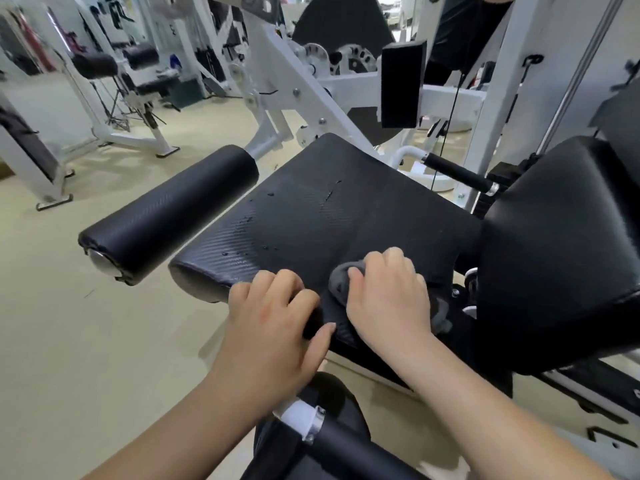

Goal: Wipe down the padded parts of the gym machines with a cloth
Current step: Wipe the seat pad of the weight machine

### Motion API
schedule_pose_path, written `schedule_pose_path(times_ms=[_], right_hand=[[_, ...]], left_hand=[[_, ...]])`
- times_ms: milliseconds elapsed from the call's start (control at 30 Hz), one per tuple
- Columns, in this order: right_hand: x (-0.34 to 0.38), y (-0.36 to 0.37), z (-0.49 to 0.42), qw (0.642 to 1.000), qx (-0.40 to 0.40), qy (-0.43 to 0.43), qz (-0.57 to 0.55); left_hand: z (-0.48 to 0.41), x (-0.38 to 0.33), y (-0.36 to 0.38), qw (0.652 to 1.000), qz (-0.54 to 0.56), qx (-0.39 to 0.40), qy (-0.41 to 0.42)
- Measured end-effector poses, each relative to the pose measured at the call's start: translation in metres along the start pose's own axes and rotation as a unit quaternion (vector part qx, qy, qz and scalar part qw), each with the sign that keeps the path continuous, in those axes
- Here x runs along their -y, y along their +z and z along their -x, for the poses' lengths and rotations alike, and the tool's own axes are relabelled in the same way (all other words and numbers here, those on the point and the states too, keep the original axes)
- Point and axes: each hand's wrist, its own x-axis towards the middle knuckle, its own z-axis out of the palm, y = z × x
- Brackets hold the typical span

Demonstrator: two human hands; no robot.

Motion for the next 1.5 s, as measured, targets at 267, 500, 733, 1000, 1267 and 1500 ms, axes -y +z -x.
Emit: schedule_pose_path(times_ms=[267, 500, 733, 1000, 1267, 1500], right_hand=[[-0.047, -0.018, 0.044, 0.994, 0.036, -0.088, 0.053], [-0.073, -0.012, 0.076, 0.991, 0.030, -0.120, 0.040], [0.022, 0.015, -0.012, 0.996, -0.029, -0.078, 0.005], [0.006, -0.001, -0.002, 0.980, 0.021, -0.195, -0.037], [0.049, 0.000, -0.029, 0.995, 0.060, -0.081, -0.022], [0.034, -0.023, -0.058, 0.937, 0.205, -0.114, -0.259]], left_hand=[[0.001, 0.000, 0.007, 0.998, 0.033, -0.013, -0.058], [0.009, -0.011, 0.004, 0.994, 0.007, 0.087, -0.063], [0.011, -0.010, 0.006, 0.990, 0.008, 0.050, -0.129], [0.012, -0.004, 0.014, 0.987, 0.023, 0.059, -0.151], [0.006, -0.007, 0.011, 0.994, 0.066, -0.008, -0.089], [-0.012, -0.004, -0.001, 0.997, 0.070, -0.007, -0.036]])
